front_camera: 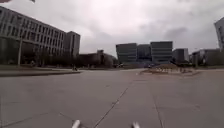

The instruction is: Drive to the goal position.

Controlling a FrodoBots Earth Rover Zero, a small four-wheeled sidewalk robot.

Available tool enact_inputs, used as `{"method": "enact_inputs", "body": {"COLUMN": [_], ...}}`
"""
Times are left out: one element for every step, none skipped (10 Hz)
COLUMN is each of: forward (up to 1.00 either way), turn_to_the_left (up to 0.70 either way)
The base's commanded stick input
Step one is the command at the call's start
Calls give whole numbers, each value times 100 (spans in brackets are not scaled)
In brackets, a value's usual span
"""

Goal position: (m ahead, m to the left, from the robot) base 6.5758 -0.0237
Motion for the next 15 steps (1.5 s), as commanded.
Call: {"method": "enact_inputs", "body": {"forward": [85, 85, 85, 85, 85, 85, 85, 85, 85, 85, 85, 85, 85, 85, 85], "turn_to_the_left": [0, 0, 0, 0, 0, 0, 0, 0, 0, 0, 0, 0, 0, 0, 0]}}
